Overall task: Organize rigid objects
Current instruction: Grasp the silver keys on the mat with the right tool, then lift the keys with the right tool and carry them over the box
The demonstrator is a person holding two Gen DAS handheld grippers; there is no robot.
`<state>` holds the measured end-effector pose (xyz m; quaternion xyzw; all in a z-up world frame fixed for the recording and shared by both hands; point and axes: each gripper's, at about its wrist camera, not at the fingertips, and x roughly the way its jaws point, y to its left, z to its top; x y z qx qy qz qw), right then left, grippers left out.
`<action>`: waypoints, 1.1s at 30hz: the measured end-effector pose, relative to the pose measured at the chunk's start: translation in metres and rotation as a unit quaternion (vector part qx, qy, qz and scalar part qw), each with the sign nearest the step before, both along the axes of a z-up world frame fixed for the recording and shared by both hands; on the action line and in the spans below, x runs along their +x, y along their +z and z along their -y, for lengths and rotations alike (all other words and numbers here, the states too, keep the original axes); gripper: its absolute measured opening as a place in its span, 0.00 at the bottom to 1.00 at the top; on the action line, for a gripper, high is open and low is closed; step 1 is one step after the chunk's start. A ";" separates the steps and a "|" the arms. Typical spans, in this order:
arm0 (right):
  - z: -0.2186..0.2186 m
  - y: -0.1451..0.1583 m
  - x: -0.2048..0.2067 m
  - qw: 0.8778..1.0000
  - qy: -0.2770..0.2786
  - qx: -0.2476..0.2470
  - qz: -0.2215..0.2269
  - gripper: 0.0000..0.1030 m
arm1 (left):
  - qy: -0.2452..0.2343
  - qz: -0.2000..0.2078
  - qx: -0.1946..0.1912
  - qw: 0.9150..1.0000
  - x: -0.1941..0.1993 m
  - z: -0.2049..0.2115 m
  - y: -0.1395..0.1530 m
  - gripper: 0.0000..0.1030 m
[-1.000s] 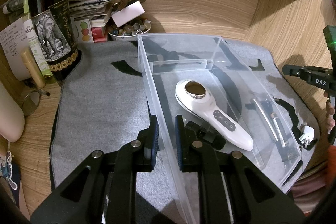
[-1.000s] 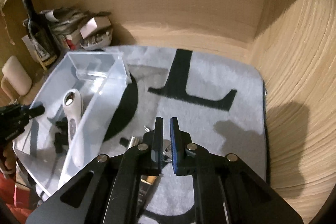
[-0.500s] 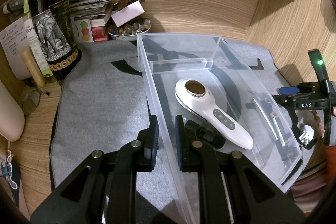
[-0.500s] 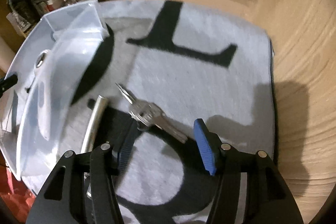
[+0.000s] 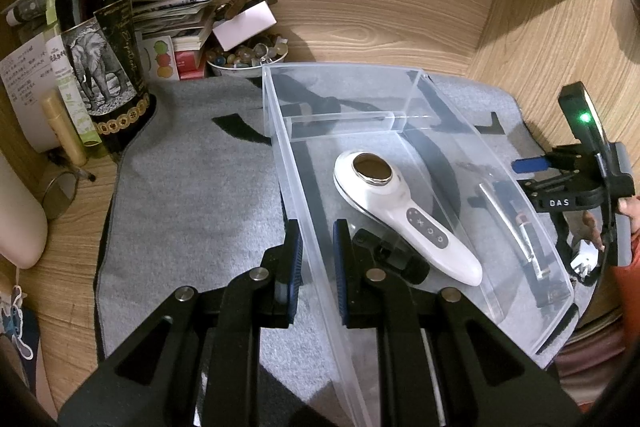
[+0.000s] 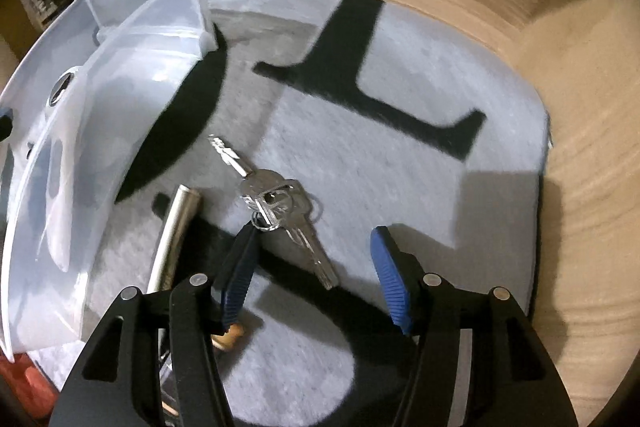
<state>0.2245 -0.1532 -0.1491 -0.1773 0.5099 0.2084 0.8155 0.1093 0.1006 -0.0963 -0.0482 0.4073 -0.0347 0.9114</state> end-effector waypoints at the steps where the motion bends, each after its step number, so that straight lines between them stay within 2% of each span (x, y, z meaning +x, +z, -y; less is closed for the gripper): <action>1: -0.004 0.000 0.002 1.000 0.004 0.001 -0.002 0.53 | 0.000 0.000 0.001 1.000 -0.001 0.001 0.000 0.13; 6: -0.015 -0.001 0.010 1.000 0.017 0.004 -0.003 0.52 | 0.000 -0.001 -0.001 1.000 0.000 0.001 0.000 0.13; 10: -0.010 0.000 0.013 0.999 0.024 0.033 -0.009 0.27 | 0.000 -0.001 -0.002 1.000 0.000 0.001 0.000 0.13; 11: -0.008 -0.001 0.011 0.999 0.023 0.035 -0.007 0.25 | 0.000 -0.001 -0.002 1.000 0.000 0.001 0.000 0.13; 18: -0.009 0.010 -0.005 0.999 -0.007 0.042 0.030 0.25 | 0.001 -0.001 -0.002 1.000 0.000 0.001 0.000 0.13; 24: -0.001 0.038 -0.021 0.995 -0.024 0.069 0.071 0.25 | 0.001 -0.001 -0.001 1.000 -0.001 0.001 0.000 0.13; 27: 0.018 0.060 -0.034 0.992 -0.025 0.082 0.092 0.25 | 0.001 -0.001 -0.001 1.000 -0.001 0.002 0.000 0.13; 33: 0.012 0.088 -0.037 0.986 -0.017 0.108 0.129 0.25 | 0.001 -0.001 -0.001 1.000 -0.001 0.002 0.000 0.13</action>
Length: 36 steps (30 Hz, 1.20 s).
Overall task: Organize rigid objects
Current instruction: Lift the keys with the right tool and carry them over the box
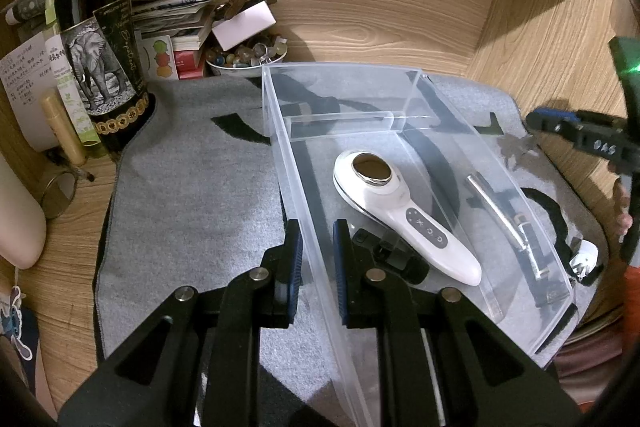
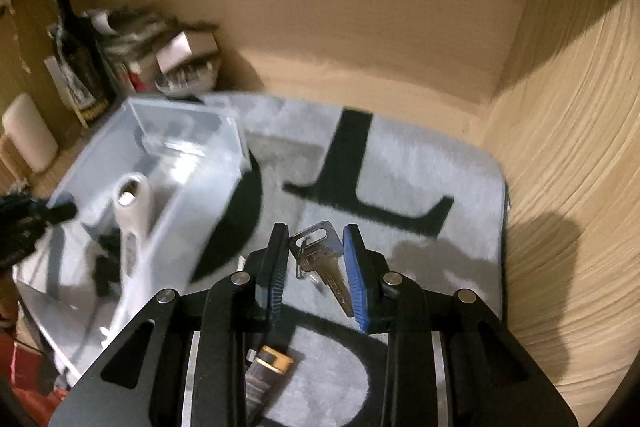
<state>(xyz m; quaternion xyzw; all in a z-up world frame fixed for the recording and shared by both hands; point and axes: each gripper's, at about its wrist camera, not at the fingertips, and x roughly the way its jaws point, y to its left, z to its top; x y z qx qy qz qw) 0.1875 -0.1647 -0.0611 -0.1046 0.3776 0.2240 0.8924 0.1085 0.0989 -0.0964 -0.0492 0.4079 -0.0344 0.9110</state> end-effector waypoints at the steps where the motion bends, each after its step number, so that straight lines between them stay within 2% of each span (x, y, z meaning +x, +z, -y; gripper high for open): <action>1: -0.002 0.004 -0.001 1.000 0.001 0.003 0.006 0.25 | 0.000 0.000 0.000 1.000 0.000 0.000 0.000 0.13; 11: -0.032 0.050 -0.029 0.996 0.048 0.044 0.064 0.25 | 0.003 -0.001 -0.001 1.000 0.000 0.001 0.000 0.13; 19: -0.059 0.062 -0.048 0.991 0.090 0.060 0.083 0.25 | 0.004 -0.001 -0.001 1.000 0.000 0.001 0.000 0.13; 27: -0.086 0.048 -0.047 0.989 0.118 0.064 0.060 0.25 | 0.003 -0.001 -0.001 1.000 0.000 0.001 0.000 0.13; 36: -0.112 0.009 -0.031 0.991 0.126 0.040 0.004 0.25 | 0.004 -0.001 -0.001 1.000 0.000 0.002 0.000 0.13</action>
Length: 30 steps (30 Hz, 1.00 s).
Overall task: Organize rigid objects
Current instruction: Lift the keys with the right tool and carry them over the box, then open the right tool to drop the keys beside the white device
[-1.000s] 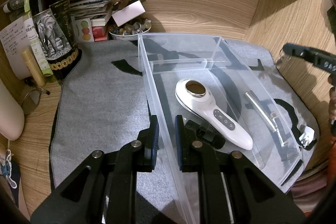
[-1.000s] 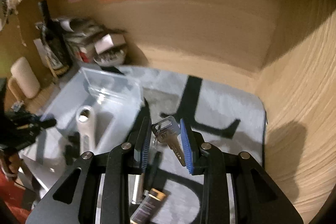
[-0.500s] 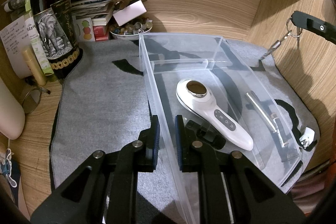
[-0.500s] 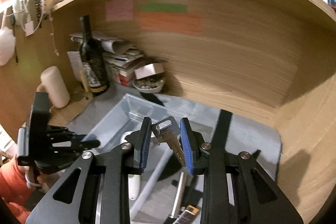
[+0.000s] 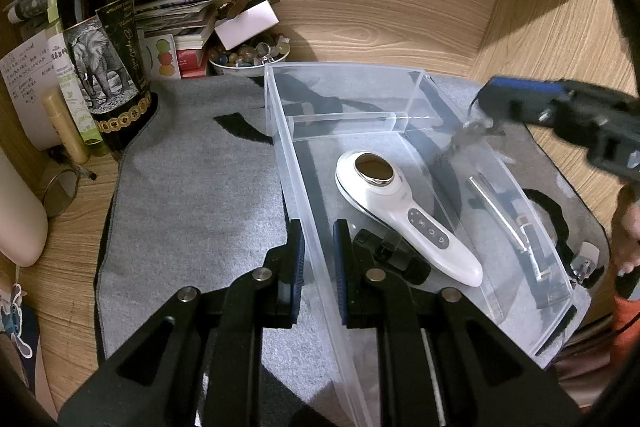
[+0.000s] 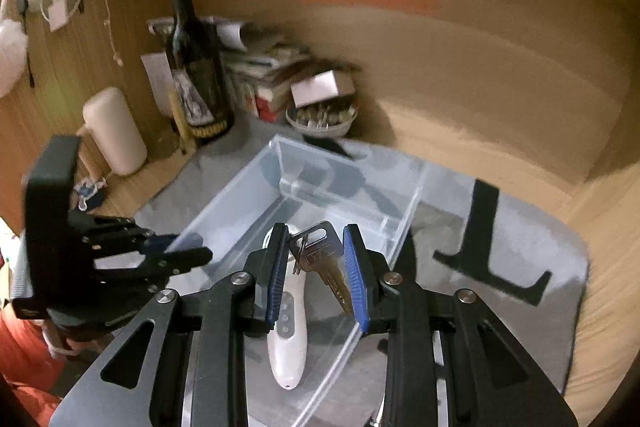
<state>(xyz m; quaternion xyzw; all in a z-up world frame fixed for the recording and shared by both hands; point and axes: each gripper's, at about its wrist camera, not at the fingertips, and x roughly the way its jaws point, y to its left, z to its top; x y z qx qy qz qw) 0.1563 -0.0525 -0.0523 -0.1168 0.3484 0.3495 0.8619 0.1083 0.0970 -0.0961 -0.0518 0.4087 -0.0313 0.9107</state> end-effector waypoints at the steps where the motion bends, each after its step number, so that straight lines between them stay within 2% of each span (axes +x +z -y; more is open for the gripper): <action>1: -0.001 -0.004 0.002 1.000 0.001 -0.002 -0.005 0.25 | 0.000 0.000 0.000 1.000 0.000 0.000 0.000 0.13; 8: -0.010 -0.026 0.014 0.999 -0.003 -0.029 -0.031 0.25 | -0.002 0.001 0.001 1.000 0.000 0.000 0.000 0.13; 17: -0.018 -0.038 0.020 0.998 -0.001 -0.050 -0.048 0.25 | -0.002 0.001 -0.001 1.000 0.001 -0.001 0.000 0.13; 22: -0.019 -0.037 0.016 0.997 -0.005 -0.061 -0.038 0.25 | -0.002 0.001 0.000 1.000 0.001 0.000 0.000 0.13; 30: -0.008 -0.019 0.002 0.998 -0.011 -0.058 0.000 0.44 | -0.002 0.001 -0.001 1.000 0.001 0.000 0.000 0.13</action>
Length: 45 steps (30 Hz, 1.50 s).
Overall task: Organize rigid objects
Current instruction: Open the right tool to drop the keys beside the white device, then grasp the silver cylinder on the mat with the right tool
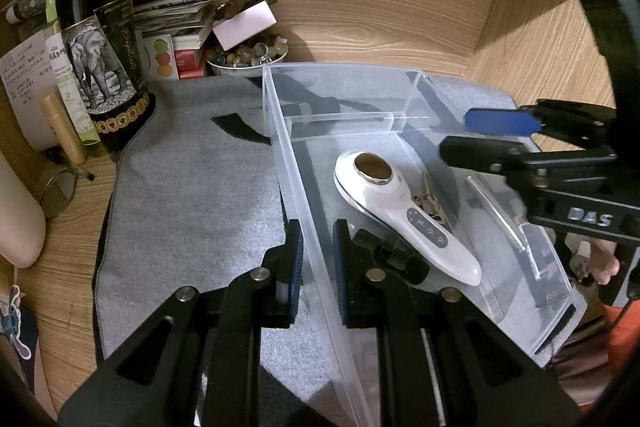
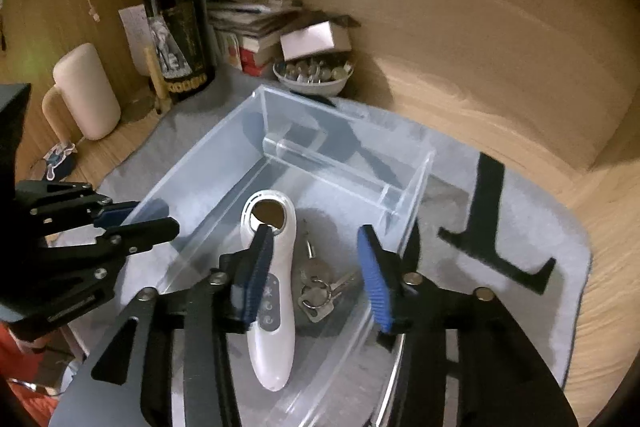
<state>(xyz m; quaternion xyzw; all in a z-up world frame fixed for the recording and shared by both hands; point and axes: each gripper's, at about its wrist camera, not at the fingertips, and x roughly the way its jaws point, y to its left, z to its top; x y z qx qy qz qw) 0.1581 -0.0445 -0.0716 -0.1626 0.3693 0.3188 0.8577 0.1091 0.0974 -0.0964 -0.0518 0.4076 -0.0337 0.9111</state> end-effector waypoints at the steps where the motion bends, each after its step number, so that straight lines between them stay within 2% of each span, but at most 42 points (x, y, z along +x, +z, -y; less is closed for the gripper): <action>1: 0.003 0.003 -0.003 1.000 -0.001 0.001 0.006 0.46 | 0.000 0.000 0.000 1.000 0.000 0.000 0.000 0.13; 3: 0.008 0.009 -0.008 1.000 -0.005 0.005 0.014 0.49 | 0.000 0.000 0.000 1.000 0.000 0.000 0.000 0.13; 9: 0.030 0.029 -0.023 0.998 -0.026 0.023 0.047 0.68 | 0.000 0.000 0.001 1.000 0.000 0.000 0.000 0.13; 15: 0.063 0.040 -0.026 0.996 -0.065 0.033 0.059 0.70 | 0.000 0.001 0.001 1.000 0.000 0.000 -0.001 0.13; 19: 0.087 0.032 -0.020 0.994 -0.091 0.043 0.029 0.71 | 0.000 0.000 0.001 1.000 0.000 0.000 -0.001 0.13; 23: 0.100 0.008 -0.013 0.994 -0.110 0.023 -0.003 0.71 | 0.000 0.000 0.001 1.000 0.000 0.000 -0.001 0.13; 28: 0.099 -0.030 -0.002 0.993 -0.091 0.000 -0.077 0.70 | 0.001 0.000 0.002 1.000 0.000 0.000 -0.001 0.13; 31: 0.097 -0.049 0.006 0.990 -0.092 -0.013 -0.105 0.70 | 0.000 0.000 0.002 1.000 -0.001 0.000 -0.001 0.13; 35: 0.095 -0.066 0.017 0.986 -0.093 -0.023 -0.135 0.68 | 0.000 0.000 0.002 1.000 -0.001 0.000 -0.001 0.13; 37: 0.092 -0.075 0.022 0.984 -0.089 -0.030 -0.154 0.60 | 0.000 0.000 0.003 1.000 -0.001 0.000 -0.001 0.13; 41: 0.086 -0.077 0.023 0.986 -0.087 -0.048 -0.133 0.57 | 0.001 0.000 0.001 1.000 -0.001 0.000 -0.001 0.13; 44: 0.084 -0.078 0.021 0.988 -0.084 -0.053 -0.121 0.46 | 0.001 0.000 0.001 1.000 0.000 0.000 -0.001 0.13; 45: 0.083 -0.077 0.020 0.988 -0.083 -0.052 -0.119 0.39 | 0.001 0.000 0.001 1.000 0.000 0.000 -0.001 0.13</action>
